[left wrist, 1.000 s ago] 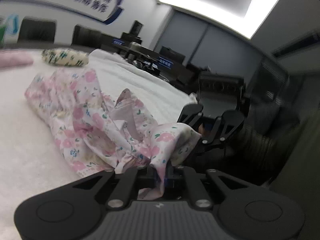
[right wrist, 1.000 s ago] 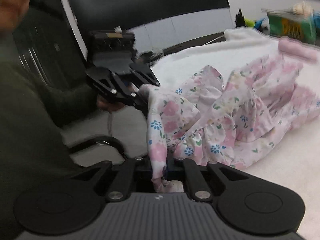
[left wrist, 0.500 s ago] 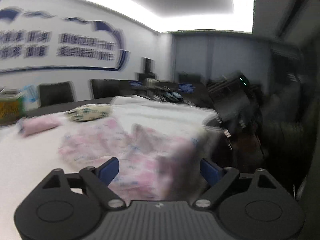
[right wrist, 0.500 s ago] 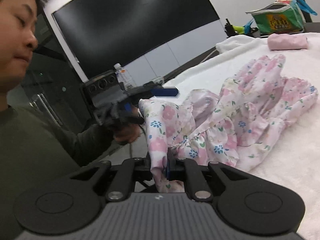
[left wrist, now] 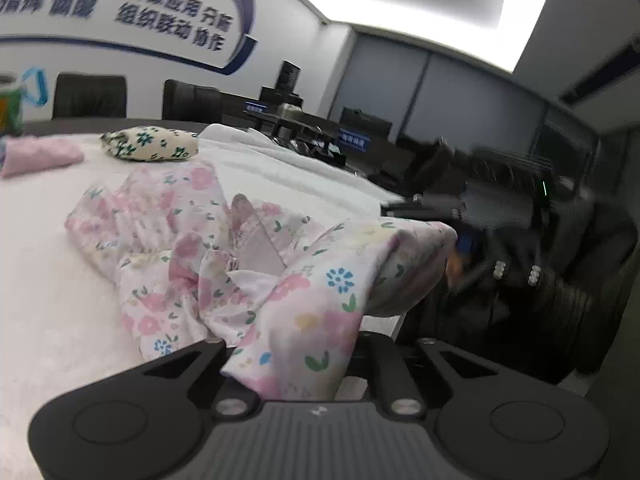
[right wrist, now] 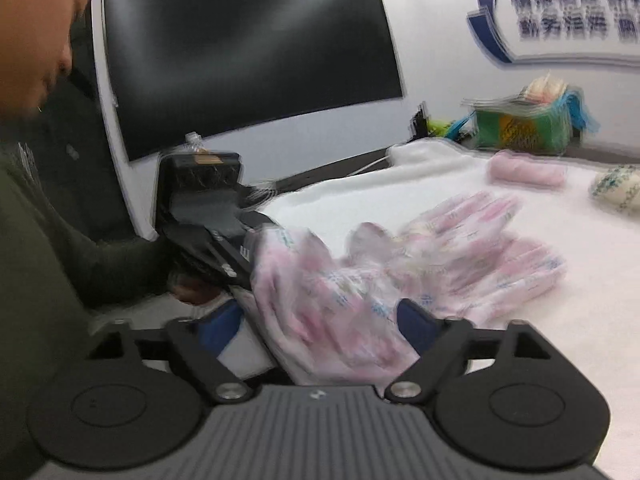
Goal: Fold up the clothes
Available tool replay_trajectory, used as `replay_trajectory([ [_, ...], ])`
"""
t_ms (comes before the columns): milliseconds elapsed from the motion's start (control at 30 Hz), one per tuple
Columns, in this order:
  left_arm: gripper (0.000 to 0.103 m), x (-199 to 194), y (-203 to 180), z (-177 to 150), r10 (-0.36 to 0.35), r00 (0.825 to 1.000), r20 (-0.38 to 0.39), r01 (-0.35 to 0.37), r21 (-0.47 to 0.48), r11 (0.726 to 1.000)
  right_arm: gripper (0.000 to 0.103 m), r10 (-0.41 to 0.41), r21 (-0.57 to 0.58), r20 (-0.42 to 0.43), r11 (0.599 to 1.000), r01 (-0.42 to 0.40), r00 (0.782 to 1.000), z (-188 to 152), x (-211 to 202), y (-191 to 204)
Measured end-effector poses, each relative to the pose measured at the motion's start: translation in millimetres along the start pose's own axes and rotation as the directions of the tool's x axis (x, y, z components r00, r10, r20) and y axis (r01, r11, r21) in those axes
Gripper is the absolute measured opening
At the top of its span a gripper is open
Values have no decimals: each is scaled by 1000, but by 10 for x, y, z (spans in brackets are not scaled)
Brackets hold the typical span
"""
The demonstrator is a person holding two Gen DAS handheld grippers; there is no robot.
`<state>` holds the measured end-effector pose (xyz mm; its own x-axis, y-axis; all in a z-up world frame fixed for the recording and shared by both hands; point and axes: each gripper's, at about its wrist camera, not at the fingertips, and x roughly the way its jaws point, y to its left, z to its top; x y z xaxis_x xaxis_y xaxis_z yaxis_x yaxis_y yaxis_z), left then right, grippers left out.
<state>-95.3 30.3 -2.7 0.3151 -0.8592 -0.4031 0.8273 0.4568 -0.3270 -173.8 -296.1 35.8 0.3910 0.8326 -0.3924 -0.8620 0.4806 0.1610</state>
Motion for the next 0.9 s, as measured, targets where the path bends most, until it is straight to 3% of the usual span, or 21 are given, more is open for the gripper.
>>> replay_trajectory([
  [133,8,-60,48,57,-28,1000,11,29,-54,998,88,-86,-146,-18,986,83,996,-58,112,113],
  [233,9,-70,38,68,-38,999,3,39,-79,996,86,-185,-333,-26,928,166,982,-75,278,175],
  [333,9,-130,47,48,-60,998,5,60,-104,993,80,-172,-402,-1,902,157,985,-22,381,138],
  [400,9,-156,75,63,-75,997,7,75,-128,989,66,-124,-414,-3,903,112,992,13,416,113],
  [467,9,-157,96,71,-84,996,1,84,-148,985,41,-68,-418,-19,907,54,997,49,452,86],
  [500,9,-155,101,71,-90,996,-4,88,-156,984,35,-16,-385,-46,923,-3,999,70,473,43],
  [533,9,-146,90,60,-96,995,-15,92,-157,983,15,36,-345,-72,937,-59,997,88,493,-3],
  [567,10,-137,79,49,-102,994,-26,97,-157,983,11,85,-270,-104,956,-111,991,92,501,-67],
  [633,19,-153,14,4,-94,995,-36,89,-125,988,11,186,-113,-150,972,-204,971,96,516,-197],
  [700,30,-190,-72,-45,-79,996,-34,77,-64,995,11,240,43,-133,971,-236,962,45,476,-322],
  [800,28,-181,-129,-66,-68,997,-47,67,-16,998,19,173,111,-151,981,-158,973,-51,401,-341],
  [867,22,-154,-89,-52,-82,995,-53,80,-39,996,61,58,55,-163,997,-50,985,-70,336,-225],
  [900,21,-142,-59,-42,-92,994,-54,89,-57,994,72,-16,-28,-154,1000,12,988,-73,316,-95],
])
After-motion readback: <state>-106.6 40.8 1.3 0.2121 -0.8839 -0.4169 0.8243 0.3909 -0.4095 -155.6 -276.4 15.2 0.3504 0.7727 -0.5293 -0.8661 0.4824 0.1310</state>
